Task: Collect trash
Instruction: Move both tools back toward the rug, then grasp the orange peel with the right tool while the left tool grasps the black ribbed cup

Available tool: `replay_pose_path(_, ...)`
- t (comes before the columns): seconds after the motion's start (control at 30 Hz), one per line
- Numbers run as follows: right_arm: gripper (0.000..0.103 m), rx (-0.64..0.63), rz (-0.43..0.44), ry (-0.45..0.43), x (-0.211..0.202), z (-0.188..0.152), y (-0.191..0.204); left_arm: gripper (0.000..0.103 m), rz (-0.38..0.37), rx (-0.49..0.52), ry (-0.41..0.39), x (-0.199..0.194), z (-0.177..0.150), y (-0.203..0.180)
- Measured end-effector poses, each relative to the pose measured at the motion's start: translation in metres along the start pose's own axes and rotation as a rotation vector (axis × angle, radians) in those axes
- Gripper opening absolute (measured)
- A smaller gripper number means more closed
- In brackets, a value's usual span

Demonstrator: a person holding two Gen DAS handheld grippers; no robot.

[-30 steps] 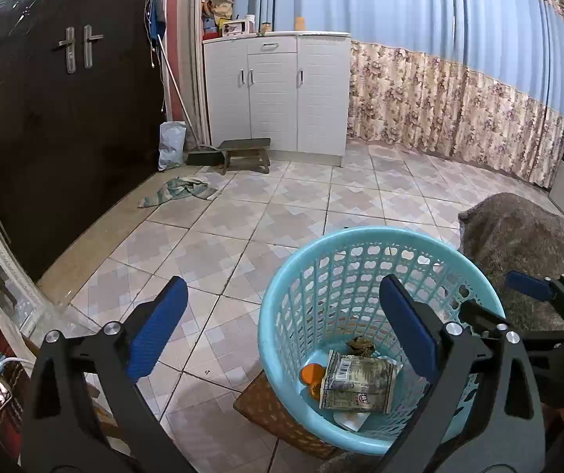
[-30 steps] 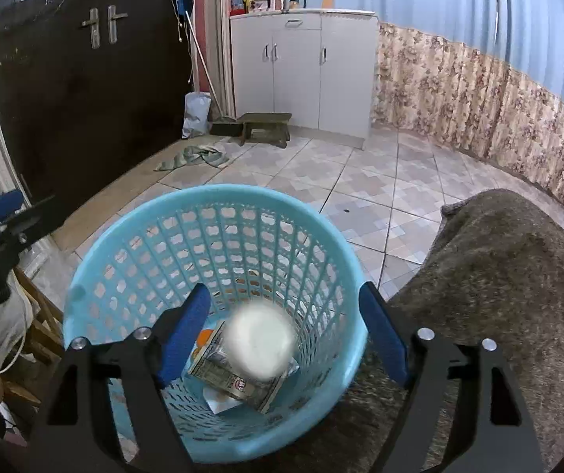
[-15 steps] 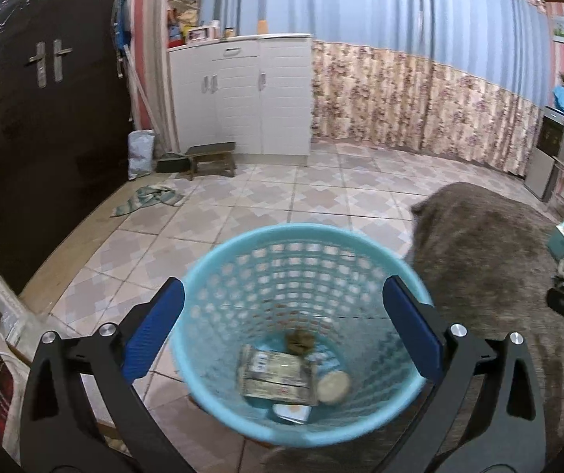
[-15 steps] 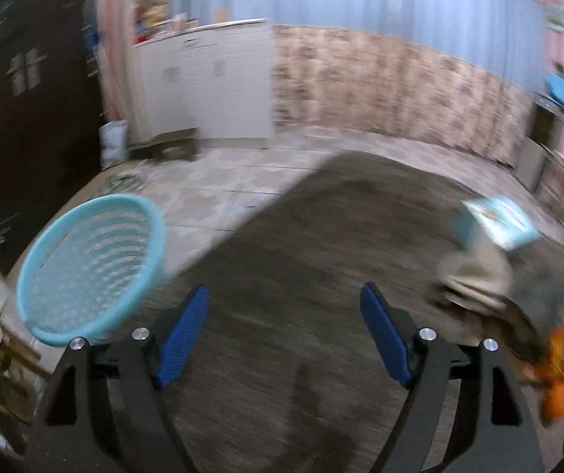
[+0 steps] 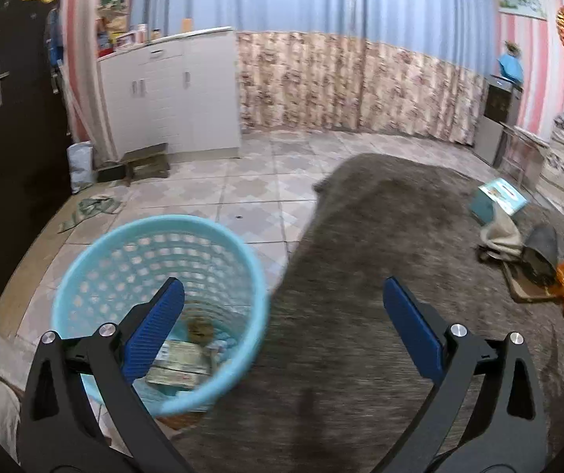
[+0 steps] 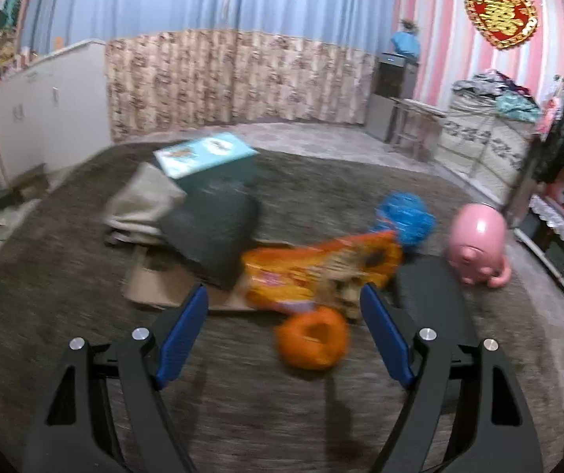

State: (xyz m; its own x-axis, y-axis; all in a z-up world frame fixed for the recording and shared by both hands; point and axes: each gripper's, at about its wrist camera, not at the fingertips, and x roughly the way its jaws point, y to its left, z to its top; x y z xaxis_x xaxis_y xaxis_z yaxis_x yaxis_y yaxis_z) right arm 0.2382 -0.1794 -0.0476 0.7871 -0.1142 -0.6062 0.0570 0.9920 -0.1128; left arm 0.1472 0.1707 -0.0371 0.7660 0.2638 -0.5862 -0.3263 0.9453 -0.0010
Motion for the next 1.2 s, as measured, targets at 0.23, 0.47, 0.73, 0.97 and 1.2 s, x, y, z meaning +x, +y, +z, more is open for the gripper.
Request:
replay_pose_path(0.23, 0.078, 0.091, 0.046, 0.074, 0.030, -0.010, -0.037, 0.098, -0.083, 0.073, 0.038, 0.009, -0.003, -0.055)
replay_pose_path(0.47, 0.050, 0.091, 0.114, 0.144, 0.059, -0.011, -0.044, 0.098, -0.149, 0.174, 0.046, 0.014, -0.001, -0.112)
replay_pose_path(0.73, 0.034, 0.140, 0.138, 0.105, 0.049, -0.011, -0.052, 0.098, -0.238, 0.235, 0.055, 0.015, 0.007, -0.171)
replay_pose_path(0.97, 0.034, 0.189, 0.098, 0.055, 0.039, -0.006, -0.075, 0.098, -0.288, 0.303, 0.070, 0.024, 0.015, -0.225)
replay_pose_path(1.2, 0.034, 0.252, 0.075, 0.048, 0.048, -0.003, -0.096, 0.098, -0.330, 0.340, 0.081, 0.047, 0.023, -0.276)
